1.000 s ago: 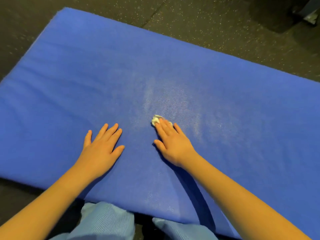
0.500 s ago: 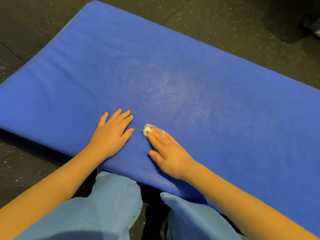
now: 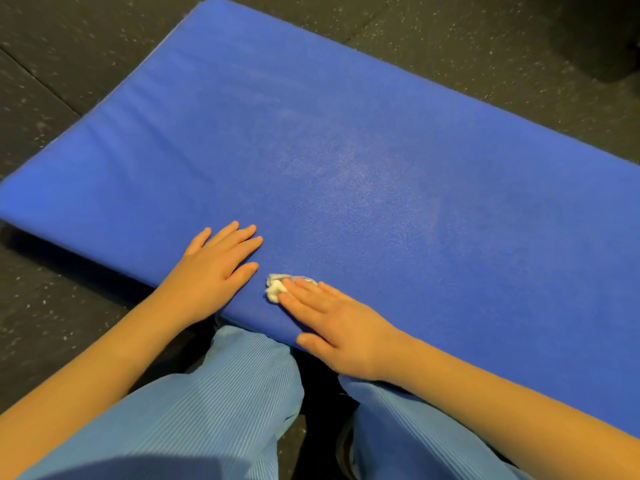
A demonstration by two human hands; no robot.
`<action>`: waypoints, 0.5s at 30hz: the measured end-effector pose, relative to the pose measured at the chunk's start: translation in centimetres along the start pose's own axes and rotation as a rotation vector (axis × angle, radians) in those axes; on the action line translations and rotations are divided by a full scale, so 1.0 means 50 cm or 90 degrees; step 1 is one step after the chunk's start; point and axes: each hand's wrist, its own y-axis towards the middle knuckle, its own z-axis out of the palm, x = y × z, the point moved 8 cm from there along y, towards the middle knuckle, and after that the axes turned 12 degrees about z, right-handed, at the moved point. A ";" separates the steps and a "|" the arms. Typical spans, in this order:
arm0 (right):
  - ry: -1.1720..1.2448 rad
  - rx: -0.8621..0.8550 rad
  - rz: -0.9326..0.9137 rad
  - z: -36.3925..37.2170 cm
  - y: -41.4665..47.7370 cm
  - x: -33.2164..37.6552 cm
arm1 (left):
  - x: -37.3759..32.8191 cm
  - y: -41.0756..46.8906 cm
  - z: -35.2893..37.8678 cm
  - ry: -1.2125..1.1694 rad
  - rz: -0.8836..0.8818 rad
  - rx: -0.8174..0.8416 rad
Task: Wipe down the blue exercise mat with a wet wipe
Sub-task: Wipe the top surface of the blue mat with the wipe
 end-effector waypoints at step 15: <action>-0.130 -0.068 0.071 -0.005 -0.012 0.019 | 0.076 -0.074 -0.047 0.253 0.110 0.180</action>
